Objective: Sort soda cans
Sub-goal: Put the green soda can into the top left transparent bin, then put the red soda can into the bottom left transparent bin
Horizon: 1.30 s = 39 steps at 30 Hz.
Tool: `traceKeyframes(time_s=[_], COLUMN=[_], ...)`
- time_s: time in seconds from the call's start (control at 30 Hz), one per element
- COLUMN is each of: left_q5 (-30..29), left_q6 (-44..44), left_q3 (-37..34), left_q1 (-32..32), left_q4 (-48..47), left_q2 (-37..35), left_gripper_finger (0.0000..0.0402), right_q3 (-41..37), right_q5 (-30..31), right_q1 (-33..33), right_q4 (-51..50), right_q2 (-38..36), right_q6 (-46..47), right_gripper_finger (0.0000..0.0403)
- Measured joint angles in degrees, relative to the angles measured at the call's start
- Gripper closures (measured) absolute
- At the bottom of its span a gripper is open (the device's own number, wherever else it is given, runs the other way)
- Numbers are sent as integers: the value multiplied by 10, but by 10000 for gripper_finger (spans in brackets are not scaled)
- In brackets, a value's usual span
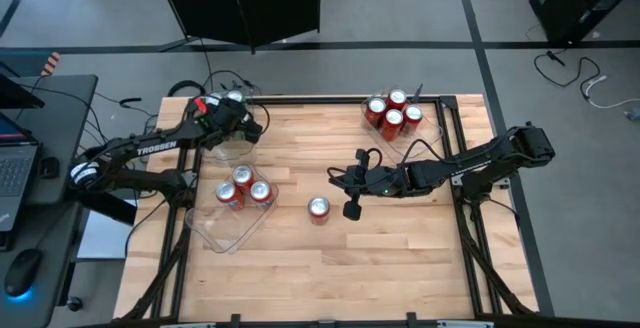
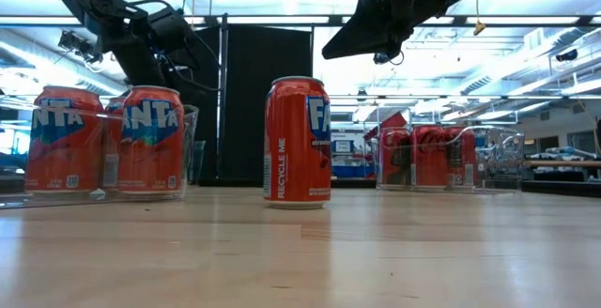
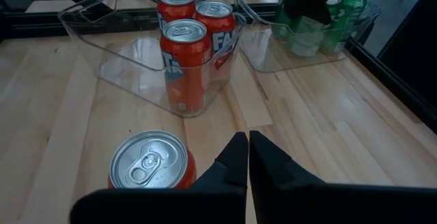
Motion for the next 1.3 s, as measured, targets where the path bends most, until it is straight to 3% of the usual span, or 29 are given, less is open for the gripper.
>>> traceKeyframes(time_s=[0.23, 0.53, 0.9, 1.03, 1.3], left_q5=[0, -14, -56, -55, -53], left_q6=[17, 13, 15, 75, 58], left_q3=[25, 22, -36, -18, 19], left_q1=[0, 0, -1, 0, 0], left_q4=[-3, -41, 43, 28, -52], left_q2=[0, 0, -2, 0, 0], left_gripper_finger=[65, 64, 66, 58, 46], right_q3=[0, 0, 0, 0, 0], right_q5=[0, 0, 0, 0, 0], right_q1=[0, 0, 0, 0, 0], right_q4=[4, 6, 17, 17, 17], right_q2=[0, 0, 0, 0, 0], right_q6=[0, 2, 0, 0, 0], right_gripper_finger=[383, 333, 314, 313, 293])
